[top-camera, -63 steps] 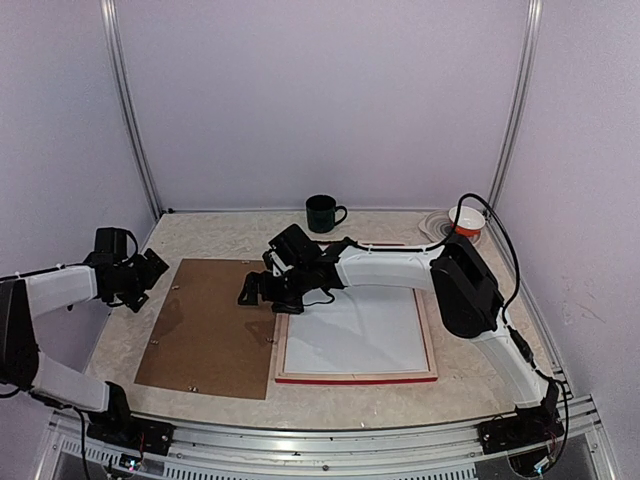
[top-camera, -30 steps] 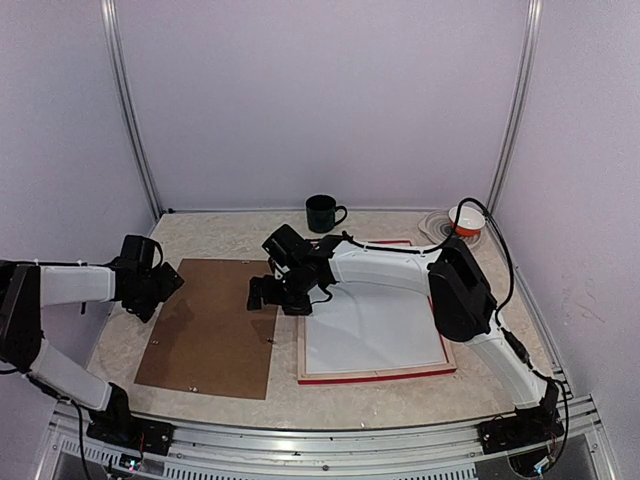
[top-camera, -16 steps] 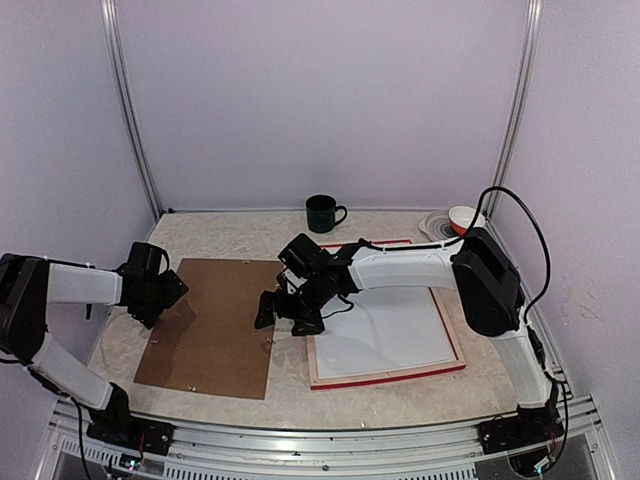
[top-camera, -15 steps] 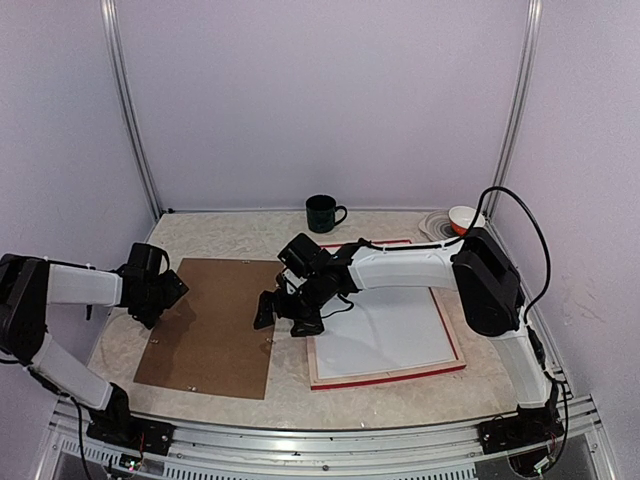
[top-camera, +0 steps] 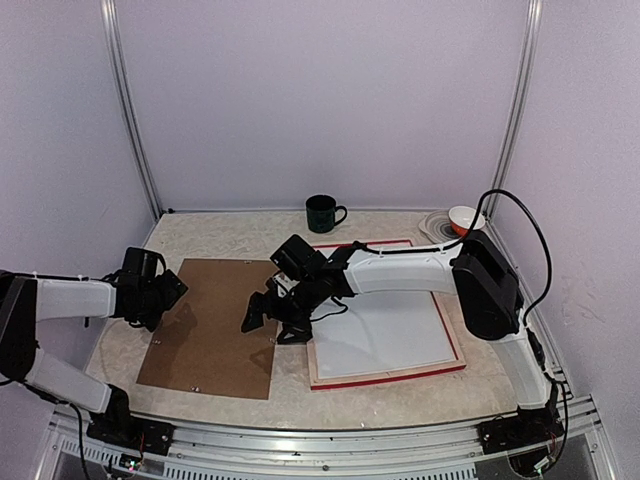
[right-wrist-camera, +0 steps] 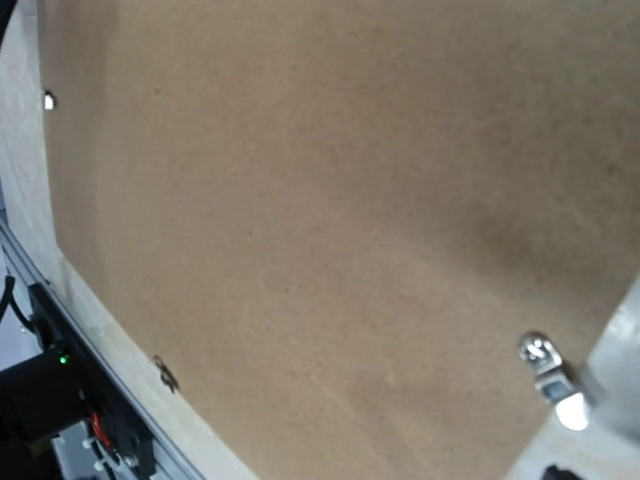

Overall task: Put the photo into the frame
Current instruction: Move the backboard to the frame body.

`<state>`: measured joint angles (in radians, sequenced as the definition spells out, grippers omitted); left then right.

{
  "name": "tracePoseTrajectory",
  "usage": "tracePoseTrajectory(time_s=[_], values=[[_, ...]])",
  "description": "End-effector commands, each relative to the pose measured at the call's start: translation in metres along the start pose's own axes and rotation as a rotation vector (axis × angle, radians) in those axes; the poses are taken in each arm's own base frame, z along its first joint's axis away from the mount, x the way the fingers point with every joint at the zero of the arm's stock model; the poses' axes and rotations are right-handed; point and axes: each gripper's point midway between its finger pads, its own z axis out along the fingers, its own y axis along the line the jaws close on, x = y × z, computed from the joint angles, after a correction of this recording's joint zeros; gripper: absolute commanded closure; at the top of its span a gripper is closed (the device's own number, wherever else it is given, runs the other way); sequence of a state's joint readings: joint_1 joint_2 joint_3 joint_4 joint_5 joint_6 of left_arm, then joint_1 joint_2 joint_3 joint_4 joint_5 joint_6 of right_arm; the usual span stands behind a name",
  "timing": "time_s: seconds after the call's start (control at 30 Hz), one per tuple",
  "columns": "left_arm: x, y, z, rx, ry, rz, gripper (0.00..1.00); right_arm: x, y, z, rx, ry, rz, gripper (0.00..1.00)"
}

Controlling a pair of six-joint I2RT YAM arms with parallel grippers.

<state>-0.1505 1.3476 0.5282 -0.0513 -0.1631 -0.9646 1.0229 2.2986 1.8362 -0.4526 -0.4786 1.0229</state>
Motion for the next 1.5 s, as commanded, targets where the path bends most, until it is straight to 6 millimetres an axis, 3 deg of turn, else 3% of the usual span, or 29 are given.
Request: tracePoseTrajectory(time_s=[0.0,0.6,0.8,0.9,0.97,1.1,1.33,1.47], values=[[0.004,0.001,-0.005,0.011,0.007,-0.002,0.01,0.004,-0.010,0.012,0.013,0.004,0.050,0.05],[0.015,0.004,-0.007,0.048,0.017,-0.002,0.01,-0.002,-0.041,0.035,0.081,-0.034,0.156,0.11],[0.015,0.001,-0.009,0.060,0.017,0.000,0.01,0.000,-0.039,0.025,0.036,-0.054,0.185,0.20],[0.016,0.000,-0.009,0.064,0.020,0.003,0.01,0.001,-0.036,0.015,-0.035,-0.089,0.210,0.21],[0.018,0.001,-0.009,0.063,0.023,0.006,0.01,0.006,-0.044,0.009,-0.054,-0.113,0.239,0.21],[0.019,0.002,-0.009,0.057,0.021,0.012,0.01,0.003,-0.047,0.005,-0.028,-0.131,0.232,0.20],[-0.005,0.002,-0.015,0.012,-0.084,-0.007,0.01,-0.017,-0.050,0.008,0.071,-0.166,0.187,0.17],[-0.026,-0.002,-0.025,-0.013,-0.163,-0.023,0.01,-0.044,-0.045,0.003,0.127,-0.224,0.147,0.15]])
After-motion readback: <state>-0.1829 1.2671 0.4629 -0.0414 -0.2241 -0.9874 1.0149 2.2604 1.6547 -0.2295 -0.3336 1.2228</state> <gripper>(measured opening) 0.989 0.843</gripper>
